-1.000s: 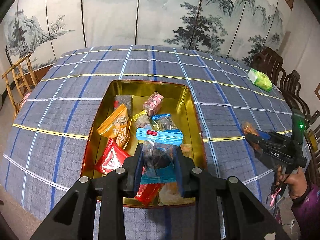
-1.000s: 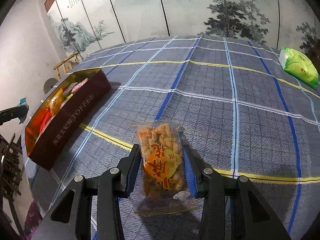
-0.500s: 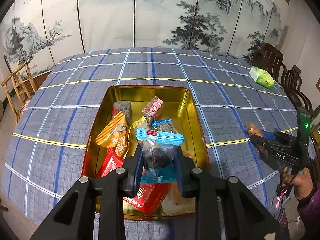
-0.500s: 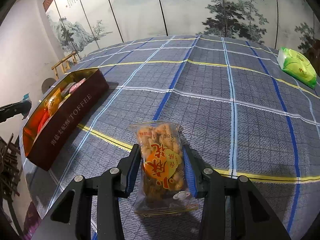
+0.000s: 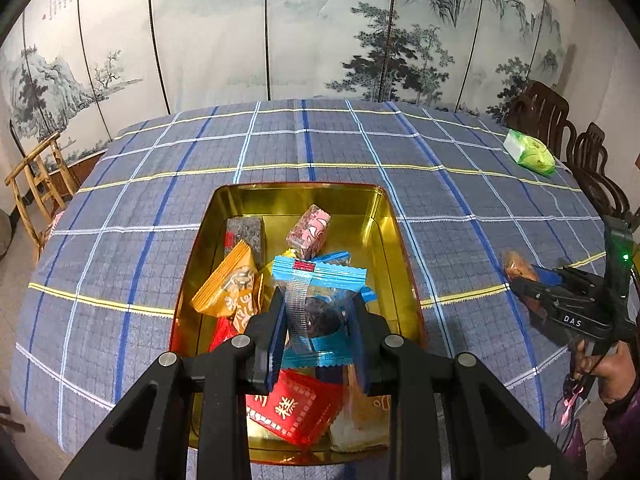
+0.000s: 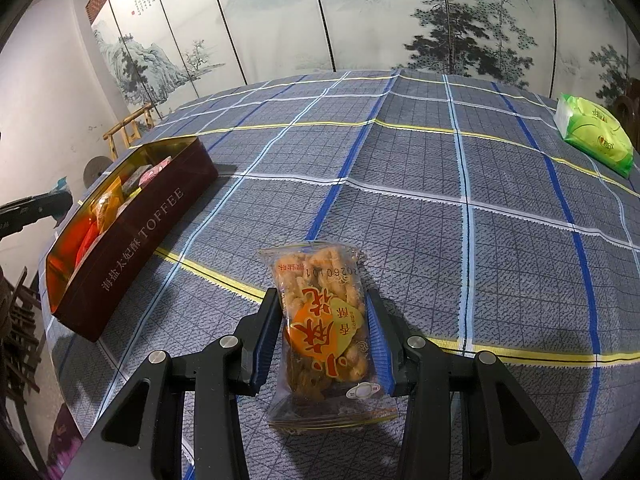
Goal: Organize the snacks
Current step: 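Lower the teal packet into the tin and open the left gripper while the right gripper holds the snack bag, then carry the clear orange-snack bag into the tin and open the right gripper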
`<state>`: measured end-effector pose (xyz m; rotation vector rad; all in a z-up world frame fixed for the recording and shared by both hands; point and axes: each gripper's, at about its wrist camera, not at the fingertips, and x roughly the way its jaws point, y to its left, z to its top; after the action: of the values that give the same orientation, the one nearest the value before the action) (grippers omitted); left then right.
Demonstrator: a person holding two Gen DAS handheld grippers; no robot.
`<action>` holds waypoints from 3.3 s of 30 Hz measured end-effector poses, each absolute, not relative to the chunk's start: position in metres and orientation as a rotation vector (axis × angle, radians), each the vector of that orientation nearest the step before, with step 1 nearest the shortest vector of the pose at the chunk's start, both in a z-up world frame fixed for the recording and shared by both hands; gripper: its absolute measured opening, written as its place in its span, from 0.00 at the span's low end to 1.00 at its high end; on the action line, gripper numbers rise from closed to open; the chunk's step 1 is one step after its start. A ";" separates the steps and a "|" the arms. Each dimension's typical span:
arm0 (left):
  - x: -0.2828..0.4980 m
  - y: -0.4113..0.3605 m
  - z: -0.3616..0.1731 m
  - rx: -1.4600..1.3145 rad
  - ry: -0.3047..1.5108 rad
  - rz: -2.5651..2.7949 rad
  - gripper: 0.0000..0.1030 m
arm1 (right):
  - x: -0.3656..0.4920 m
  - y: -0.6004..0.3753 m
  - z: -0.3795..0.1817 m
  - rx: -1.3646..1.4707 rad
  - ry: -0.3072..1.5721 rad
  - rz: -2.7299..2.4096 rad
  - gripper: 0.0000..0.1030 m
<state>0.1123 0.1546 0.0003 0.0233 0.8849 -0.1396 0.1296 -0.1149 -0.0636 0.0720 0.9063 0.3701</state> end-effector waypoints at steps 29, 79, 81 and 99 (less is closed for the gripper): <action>0.091 0.165 0.020 0.039 0.838 -0.038 0.50 | 0.129 -0.118 -0.062 0.103 0.924 0.366 0.41; 0.027 0.228 0.020 -0.015 0.769 0.181 0.95 | 0.164 0.096 0.011 0.085 0.897 0.675 0.42; 0.029 0.229 0.019 -0.013 0.775 0.195 0.96 | 0.169 0.102 0.005 0.079 0.911 0.670 0.42; 0.046 0.237 0.009 -0.016 0.788 0.207 0.97 | 0.195 0.120 -0.022 0.128 0.999 0.617 0.42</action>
<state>0.0462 0.2365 0.0089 -0.0162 0.7883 0.2075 0.1946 0.1199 -0.0221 0.1280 0.9994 0.6172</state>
